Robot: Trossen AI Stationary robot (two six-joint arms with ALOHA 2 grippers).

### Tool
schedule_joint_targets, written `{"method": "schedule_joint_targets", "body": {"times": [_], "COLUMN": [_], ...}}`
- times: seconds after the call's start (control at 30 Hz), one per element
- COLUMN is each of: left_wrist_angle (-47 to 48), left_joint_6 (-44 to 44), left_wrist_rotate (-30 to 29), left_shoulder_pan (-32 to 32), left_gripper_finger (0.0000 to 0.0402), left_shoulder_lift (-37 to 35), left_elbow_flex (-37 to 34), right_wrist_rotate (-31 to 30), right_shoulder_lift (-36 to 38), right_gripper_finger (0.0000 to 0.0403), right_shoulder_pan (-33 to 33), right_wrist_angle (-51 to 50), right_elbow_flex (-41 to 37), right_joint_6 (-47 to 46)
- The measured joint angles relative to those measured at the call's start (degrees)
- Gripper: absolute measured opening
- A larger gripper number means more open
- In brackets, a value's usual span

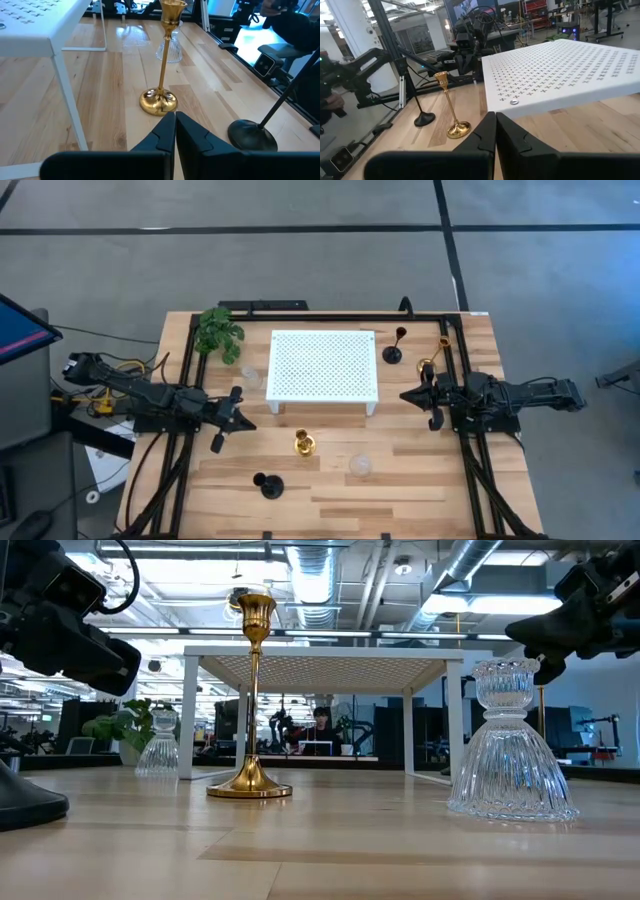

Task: Pick & Place candle stick holders
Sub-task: Put the top glass candle holder on the shelf

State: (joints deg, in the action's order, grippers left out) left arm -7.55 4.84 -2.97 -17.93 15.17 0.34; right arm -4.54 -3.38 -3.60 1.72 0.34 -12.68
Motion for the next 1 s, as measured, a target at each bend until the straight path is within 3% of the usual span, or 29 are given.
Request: {"method": "schedule_joint_targets", "body": {"times": [0.23,1.0], "left_wrist_angle": [-0.3,-1.4], "left_joint_6": [0.0,0.1], "left_wrist_rotate": [0.0,0.0], "left_shoulder_pan": [0.0,0.0], "left_gripper_finger": [0.0012,0.0012], "left_shoulder_lift": [0.0,0.0], "left_elbow_flex": [0.0,0.0], "right_wrist_rotate": [0.0,0.0], "right_shoulder_lift": [0.0,0.0], "right_gripper_finger": [0.0000,0.0000], "right_shoulder_pan": [0.0,0.0], "right_wrist_angle": [0.0,0.0], "right_elbow_flex": [0.0,0.0], "right_joint_6": [9.6,9.7]}}
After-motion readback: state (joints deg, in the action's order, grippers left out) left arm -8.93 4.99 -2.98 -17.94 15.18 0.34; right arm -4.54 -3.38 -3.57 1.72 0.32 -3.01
